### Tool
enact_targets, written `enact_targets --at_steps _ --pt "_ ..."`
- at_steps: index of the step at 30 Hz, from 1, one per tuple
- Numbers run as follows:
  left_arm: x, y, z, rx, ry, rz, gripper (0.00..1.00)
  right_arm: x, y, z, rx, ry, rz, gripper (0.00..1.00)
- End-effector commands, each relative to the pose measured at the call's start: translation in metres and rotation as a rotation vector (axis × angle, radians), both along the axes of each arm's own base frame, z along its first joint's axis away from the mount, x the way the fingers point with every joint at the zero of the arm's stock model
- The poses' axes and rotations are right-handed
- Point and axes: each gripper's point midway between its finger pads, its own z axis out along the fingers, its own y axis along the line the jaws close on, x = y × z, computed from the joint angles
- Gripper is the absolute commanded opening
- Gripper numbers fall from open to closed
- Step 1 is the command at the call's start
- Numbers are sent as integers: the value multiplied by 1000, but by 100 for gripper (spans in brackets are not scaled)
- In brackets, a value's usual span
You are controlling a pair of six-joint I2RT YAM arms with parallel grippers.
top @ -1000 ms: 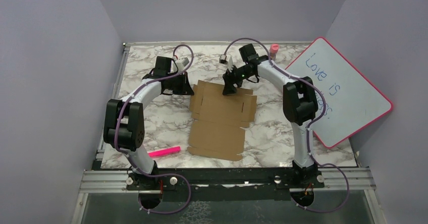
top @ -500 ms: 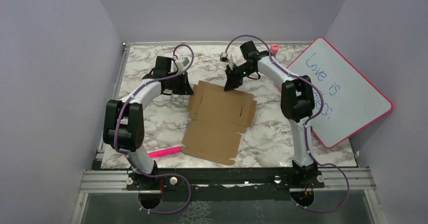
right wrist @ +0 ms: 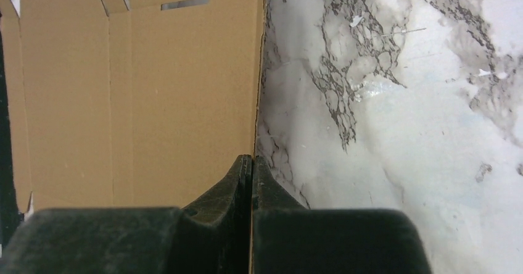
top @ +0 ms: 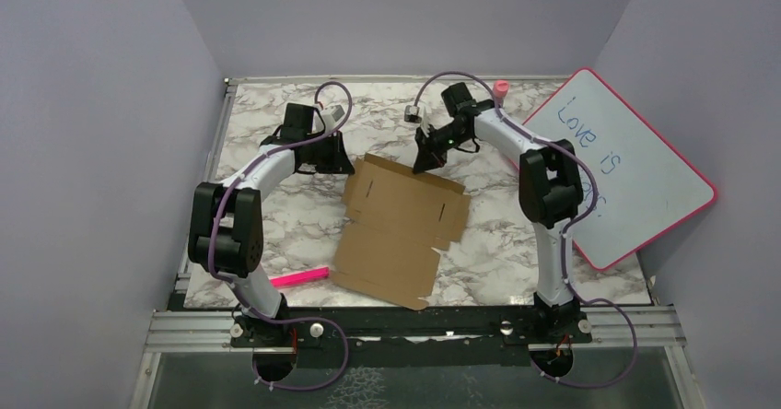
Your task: Fold the paper box
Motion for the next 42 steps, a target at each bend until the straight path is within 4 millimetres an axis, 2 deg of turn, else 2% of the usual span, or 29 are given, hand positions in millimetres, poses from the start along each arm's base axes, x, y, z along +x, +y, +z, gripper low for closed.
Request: enact_targets --at_steps 1,7,14,19,24,30,34,37,42 --pt "3 -3 -6 -30 46 54 12 13 -3 37 6 -200 -2 5" --pt "8 2 -16 -38 94 130 27 14 -3 51 -11 -270 -9 5" --pt "13 0 -28 -63 127 185 41 6 0 58 -26 -319 12 3" --pt "25 2 -24 -63 109 222 48 5 0 57 -64 -368 18 2" --pt "38 4 1 -72 34 233 56 21 -6 62 -148 -472 -16 3" --pt "50 6 25 -95 -27 249 59 33 -6 76 -243 -632 -18 5" --pt "52 19 40 -117 -60 305 61 40 -5 75 -339 -739 -26 5" --pt "52 31 61 -151 -121 362 62 47 -7 76 -422 -858 -56 5" --pt "46 40 103 -212 -271 435 68 44 -7 93 -480 -1065 -89 4"
